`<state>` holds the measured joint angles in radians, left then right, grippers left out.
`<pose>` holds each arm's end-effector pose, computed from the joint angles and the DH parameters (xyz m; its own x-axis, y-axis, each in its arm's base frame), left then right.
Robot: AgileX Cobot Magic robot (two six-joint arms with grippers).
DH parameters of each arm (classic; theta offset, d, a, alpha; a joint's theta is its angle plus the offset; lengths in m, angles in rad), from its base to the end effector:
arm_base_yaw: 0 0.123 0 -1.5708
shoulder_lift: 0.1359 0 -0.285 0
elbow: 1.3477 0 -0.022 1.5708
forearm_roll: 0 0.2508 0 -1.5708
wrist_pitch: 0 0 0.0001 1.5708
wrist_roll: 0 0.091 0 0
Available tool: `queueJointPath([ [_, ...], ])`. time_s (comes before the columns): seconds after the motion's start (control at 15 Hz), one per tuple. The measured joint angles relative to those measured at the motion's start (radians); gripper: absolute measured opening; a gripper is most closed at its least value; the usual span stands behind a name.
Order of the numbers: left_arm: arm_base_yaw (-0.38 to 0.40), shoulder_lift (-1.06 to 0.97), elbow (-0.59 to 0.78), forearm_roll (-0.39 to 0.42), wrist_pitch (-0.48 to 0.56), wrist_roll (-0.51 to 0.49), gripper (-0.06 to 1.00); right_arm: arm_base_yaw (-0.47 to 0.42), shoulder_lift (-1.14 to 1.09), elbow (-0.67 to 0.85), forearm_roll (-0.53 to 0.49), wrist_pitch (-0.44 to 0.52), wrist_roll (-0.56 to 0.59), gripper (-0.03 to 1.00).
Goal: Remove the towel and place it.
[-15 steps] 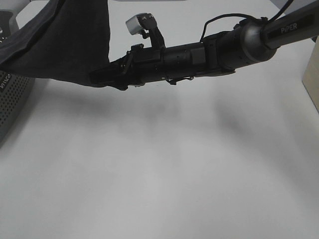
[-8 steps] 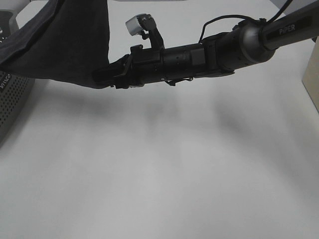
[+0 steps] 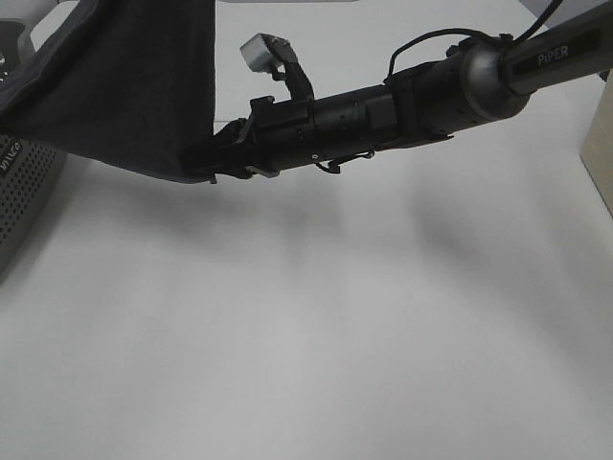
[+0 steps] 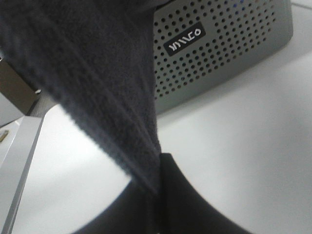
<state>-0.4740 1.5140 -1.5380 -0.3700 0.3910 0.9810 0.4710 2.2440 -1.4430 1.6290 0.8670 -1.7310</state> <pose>0.3115 -0.1739 0.4339 0.1584 0.5806 -0.7986 0.5927 0.5910 0.5472 0.3761 0.2693 0.1367 -0.4759 -0.2935 -0.8291 -0.8718 0.2822 0.4005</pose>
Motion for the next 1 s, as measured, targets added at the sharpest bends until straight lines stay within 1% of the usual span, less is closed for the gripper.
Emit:
queueJointPath([
  [0.13,0.000,0.000,0.000,0.001,0.000,0.000,0.00,0.000,-0.036,0.000,-0.127,-0.001,0.067,0.01],
  [0.2,0.000,0.000,0.000,0.001,-0.003,-0.003,0.00,0.000,-0.069,0.000,-0.204,-0.016,0.107,0.01],
  [0.33,0.000,0.000,0.000,0.001,-0.007,-0.003,0.00,0.000,-0.141,0.000,-0.356,-0.070,0.224,0.01],
  [0.4,0.000,0.000,0.000,0.007,-0.011,-0.003,0.00,-0.003,-0.217,0.000,-0.532,-0.122,0.366,0.01],
  [0.47,0.000,0.000,0.000,0.011,-0.011,-0.003,0.00,-0.012,-0.254,0.000,-0.609,-0.130,0.427,0.01],
  [0.53,0.000,0.000,0.000,0.015,-0.017,-0.003,0.00,-0.029,-0.285,0.000,-0.662,-0.130,0.473,0.01],
  [0.67,0.000,0.000,0.000,0.016,-0.051,-0.003,0.00,-0.071,-0.344,0.000,-0.736,-0.116,0.544,0.01],
  [0.8,0.000,0.000,0.000,0.016,-0.109,-0.003,0.00,-0.120,-0.399,0.000,-0.797,-0.069,0.618,0.01],
  [0.93,0.000,0.000,0.000,0.016,-0.167,-0.004,0.00,-0.138,-0.447,-0.003,-0.861,-0.042,0.677,0.01],
  [1.0,0.000,0.000,0.000,0.016,-0.184,-0.004,0.00,-0.138,-0.460,-0.010,-0.885,-0.036,0.688,0.01],
])
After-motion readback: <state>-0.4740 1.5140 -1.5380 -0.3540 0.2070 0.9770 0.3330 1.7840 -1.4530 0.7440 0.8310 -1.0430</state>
